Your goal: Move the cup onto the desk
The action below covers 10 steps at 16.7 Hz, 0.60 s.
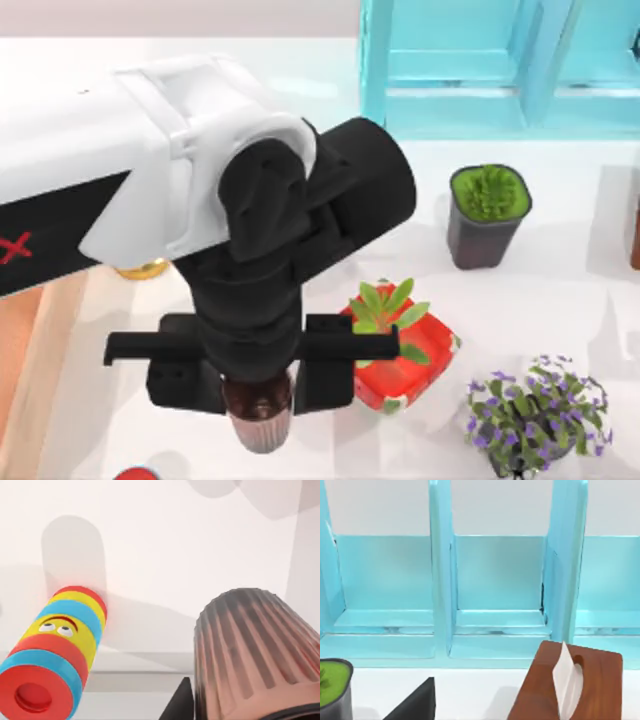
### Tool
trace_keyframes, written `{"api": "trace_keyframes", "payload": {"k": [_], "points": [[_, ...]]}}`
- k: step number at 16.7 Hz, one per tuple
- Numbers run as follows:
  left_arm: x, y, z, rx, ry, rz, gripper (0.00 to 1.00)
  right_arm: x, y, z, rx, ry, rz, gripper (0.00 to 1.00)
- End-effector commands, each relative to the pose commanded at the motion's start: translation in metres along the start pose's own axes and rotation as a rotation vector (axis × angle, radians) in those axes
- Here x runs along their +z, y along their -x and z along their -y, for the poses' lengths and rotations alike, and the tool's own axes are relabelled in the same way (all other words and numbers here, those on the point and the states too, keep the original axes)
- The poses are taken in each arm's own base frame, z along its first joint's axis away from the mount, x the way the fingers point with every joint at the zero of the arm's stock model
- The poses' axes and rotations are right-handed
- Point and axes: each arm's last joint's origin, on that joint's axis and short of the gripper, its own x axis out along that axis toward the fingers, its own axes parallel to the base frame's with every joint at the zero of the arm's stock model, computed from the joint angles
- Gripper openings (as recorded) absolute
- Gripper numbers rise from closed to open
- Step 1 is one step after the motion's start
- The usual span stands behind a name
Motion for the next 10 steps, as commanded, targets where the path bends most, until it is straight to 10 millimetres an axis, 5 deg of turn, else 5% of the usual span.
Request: {"api": "trace_keyframes", "payload": {"k": [10], "points": [[-0.001, -0.064, 0.000, -0.004, -0.001, 0.003, 0.00, 0.000, 0.000, 0.000, 0.000, 0.000, 0.000, 1.00]]}}
